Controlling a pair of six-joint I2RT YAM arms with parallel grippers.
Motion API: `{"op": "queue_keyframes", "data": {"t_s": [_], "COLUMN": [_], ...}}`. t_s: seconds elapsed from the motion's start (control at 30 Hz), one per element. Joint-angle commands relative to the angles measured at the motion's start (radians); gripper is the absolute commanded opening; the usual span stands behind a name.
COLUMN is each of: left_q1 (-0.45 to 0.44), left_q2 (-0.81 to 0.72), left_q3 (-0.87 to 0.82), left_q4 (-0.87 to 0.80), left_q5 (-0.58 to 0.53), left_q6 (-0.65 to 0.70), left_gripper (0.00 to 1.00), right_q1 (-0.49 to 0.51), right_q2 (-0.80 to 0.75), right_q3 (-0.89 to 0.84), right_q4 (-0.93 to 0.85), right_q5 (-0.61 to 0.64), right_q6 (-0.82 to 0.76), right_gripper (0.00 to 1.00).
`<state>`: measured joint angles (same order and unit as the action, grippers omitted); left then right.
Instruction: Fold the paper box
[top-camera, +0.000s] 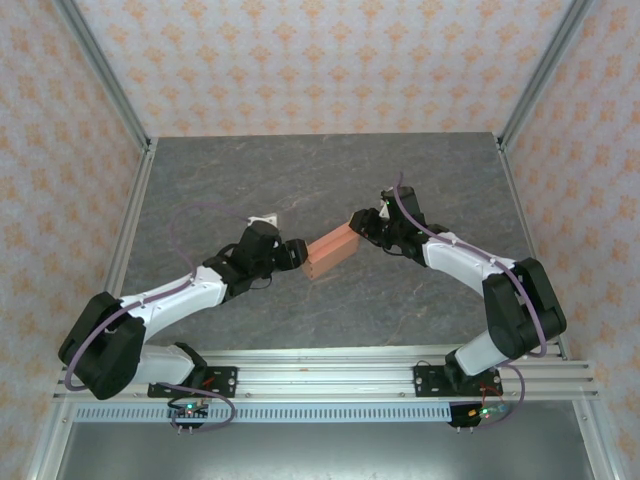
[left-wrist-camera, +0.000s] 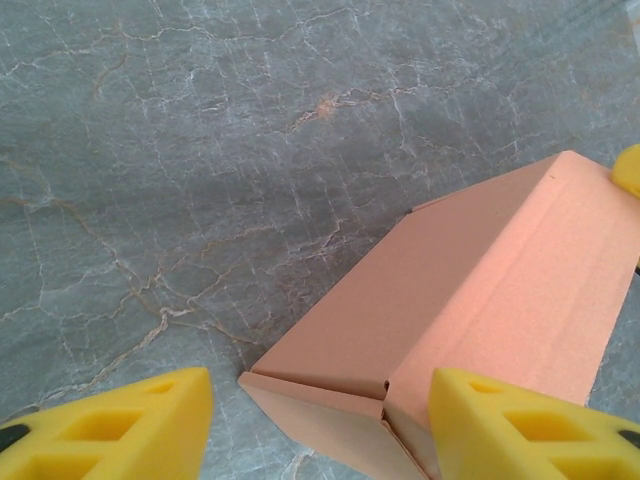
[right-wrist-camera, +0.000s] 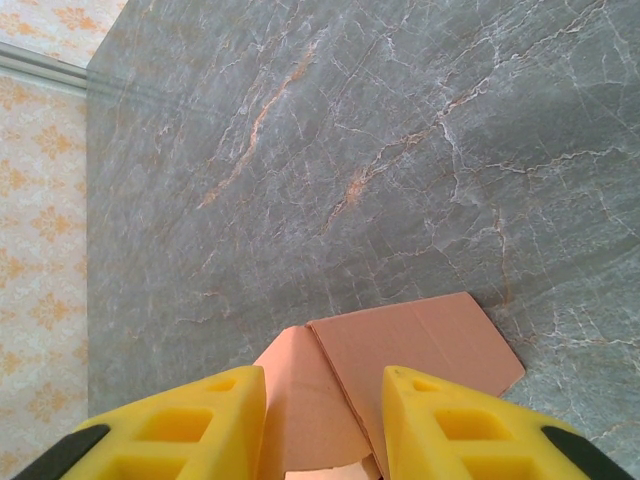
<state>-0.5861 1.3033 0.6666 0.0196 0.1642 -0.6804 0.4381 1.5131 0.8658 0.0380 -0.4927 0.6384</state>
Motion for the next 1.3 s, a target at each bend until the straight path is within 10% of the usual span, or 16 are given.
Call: {"op": "queue_keyframes", "data": {"t_s": [0.0, 0.77, 1.27], "left_q1": [-0.017, -0.247, -0.27], "left_q2": [0.018, 0.143, 0.151], "left_q3": [-0.005, 0.028, -0.049], "left_q4": [-0.007, -0.11, -0.052], "left_q5": [-0.041, -0.557, -0.568], "left_q6": [0.029, 0.366, 0.311], "left_gripper": [0.6, 0.68, 0.7], "right_q1": [0.013, 0.015, -0.048], "right_q2": [-0.008, -0.009, 0.022], "right_q3": [0.007, -0.005, -0.037], "right_q4": [-0.063, -0.086, -0.106], "right_q5": [0.022, 0.042, -0.029], "right_q6": [-0.018, -0.048, -0.232], "right_gripper": [0.35, 0.35, 0.29]}}
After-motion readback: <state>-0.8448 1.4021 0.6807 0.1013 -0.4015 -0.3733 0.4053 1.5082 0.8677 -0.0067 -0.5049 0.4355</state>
